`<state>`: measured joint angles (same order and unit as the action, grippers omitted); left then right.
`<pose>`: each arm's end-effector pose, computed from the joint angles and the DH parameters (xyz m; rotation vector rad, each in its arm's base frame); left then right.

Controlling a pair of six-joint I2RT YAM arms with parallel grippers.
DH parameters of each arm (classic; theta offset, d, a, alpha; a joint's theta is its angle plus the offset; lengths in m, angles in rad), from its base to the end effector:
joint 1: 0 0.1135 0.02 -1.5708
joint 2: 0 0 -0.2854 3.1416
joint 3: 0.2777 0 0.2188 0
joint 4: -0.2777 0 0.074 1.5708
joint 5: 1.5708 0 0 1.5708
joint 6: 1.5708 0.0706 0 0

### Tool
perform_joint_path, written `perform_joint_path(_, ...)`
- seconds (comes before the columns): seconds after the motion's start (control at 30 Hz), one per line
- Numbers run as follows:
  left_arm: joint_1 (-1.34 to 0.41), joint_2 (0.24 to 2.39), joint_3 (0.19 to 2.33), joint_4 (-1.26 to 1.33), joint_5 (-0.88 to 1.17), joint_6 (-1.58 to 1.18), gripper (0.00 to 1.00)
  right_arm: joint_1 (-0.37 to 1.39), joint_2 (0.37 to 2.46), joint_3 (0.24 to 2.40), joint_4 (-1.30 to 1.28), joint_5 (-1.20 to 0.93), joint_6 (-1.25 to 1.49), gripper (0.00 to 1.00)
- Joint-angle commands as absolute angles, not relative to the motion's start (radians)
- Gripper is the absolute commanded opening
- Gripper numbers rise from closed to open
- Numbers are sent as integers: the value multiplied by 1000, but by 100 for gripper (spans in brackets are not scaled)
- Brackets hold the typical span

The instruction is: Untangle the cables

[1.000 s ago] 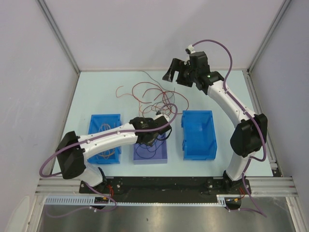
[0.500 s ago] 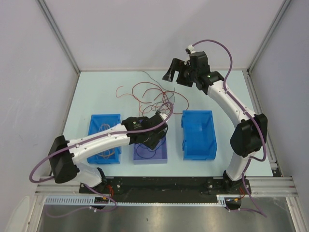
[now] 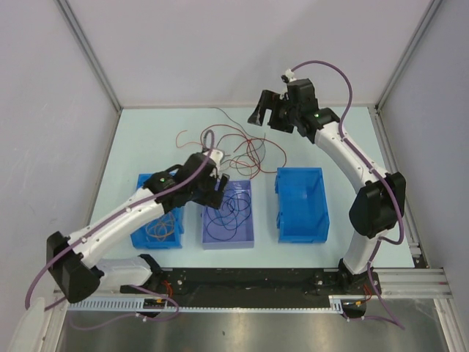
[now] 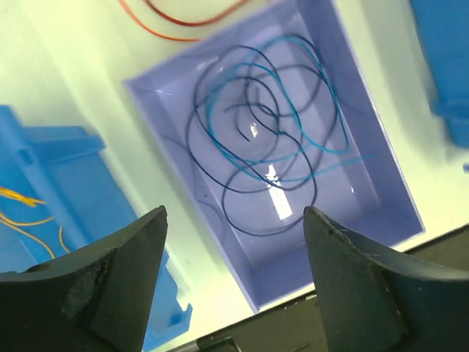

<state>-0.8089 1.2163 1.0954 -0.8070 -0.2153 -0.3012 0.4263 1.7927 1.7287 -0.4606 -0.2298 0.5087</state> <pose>0.1647 -0.1508 0.3009 0.5361 2.4214 -0.2073 0.3759 0.1884 0.3668 -0.0551 2.1829 0.7907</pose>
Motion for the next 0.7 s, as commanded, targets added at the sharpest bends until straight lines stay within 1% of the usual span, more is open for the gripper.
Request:
perform_joint_path(0.0,-674,1143,1049,-707,-111,-287,84,443,1839,1796,-529,-190,469,100)
perform_joint_path(0.1,-586,1105,999,-654,-55,-288,84,460,1899,1838,-574,-181,450,100)
perform_joint_path(0.27,-493,1066,917,-603,-32,-287,85,500,1999,1910,-641,-155,420,98)
perform_joint_path(0.37,-471,1046,882,-575,-35,-285,85,521,2048,1942,-667,-150,400,97)
perform_joint_path(0.5,-466,1046,891,-583,-103,-276,84,554,2094,1951,-686,-161,367,95)
perform_joint_path(0.67,-448,1063,894,-594,-123,-265,84,592,2115,1922,-703,-135,324,89)
